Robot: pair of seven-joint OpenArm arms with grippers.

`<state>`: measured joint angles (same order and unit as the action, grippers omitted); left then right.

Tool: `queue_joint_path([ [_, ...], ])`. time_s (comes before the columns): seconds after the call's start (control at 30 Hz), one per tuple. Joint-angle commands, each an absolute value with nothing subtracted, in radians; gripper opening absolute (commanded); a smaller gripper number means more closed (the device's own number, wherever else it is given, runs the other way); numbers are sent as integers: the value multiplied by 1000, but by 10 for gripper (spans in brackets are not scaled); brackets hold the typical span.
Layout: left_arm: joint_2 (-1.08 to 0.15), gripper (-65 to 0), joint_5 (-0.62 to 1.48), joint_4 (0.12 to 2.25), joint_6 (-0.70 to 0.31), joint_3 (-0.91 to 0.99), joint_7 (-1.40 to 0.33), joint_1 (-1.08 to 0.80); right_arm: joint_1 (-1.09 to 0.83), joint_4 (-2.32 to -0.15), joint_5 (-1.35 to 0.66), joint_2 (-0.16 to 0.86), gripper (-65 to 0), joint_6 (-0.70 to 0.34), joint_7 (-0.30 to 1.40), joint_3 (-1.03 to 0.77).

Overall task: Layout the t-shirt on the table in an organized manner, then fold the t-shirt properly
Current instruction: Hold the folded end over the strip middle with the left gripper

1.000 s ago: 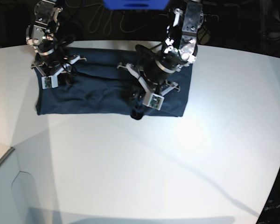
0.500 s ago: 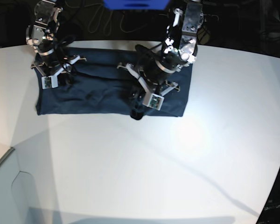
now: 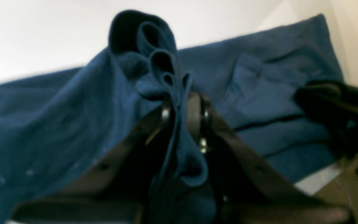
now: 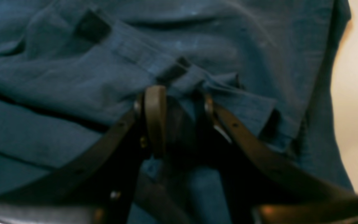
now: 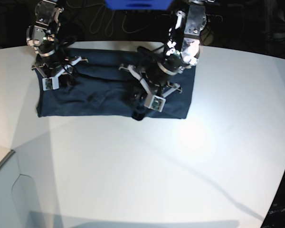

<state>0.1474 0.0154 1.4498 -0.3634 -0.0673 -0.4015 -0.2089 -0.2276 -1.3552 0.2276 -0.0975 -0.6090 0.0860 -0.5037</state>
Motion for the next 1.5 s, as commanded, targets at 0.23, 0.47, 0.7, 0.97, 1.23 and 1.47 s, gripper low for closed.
queue_joint_path([
  [0.23, 157, -650, 31, 1465, -371, -71, -380, -202, -222, -1369, 217, -96, -483, -613, 71, -506],
  [0.47, 157, -650, 31, 1465, -371, -71, -380, -202, -222, -1369, 217, -96, -483, -613, 71, -506],
  [0.7, 157, -650, 31, 1465, -371, -71, -380, -202, -222, -1369, 217, -96, -483, -613, 70, -506],
  [0.97, 157, -650, 30, 1463, -371, -73, -380, -185, -222, -1369, 217, -97, -483, -613, 70, -506],
  [1.23, 157, -650, 28, 1463, -371, -73, -380, -174, -222, -1369, 217, -97, -483, -613, 70, -506],
  [1.47, 157, -650, 28, 1435, -371, -73, -380, -168, -208, -1369, 217, -97, -483, -613, 74, -504],
])
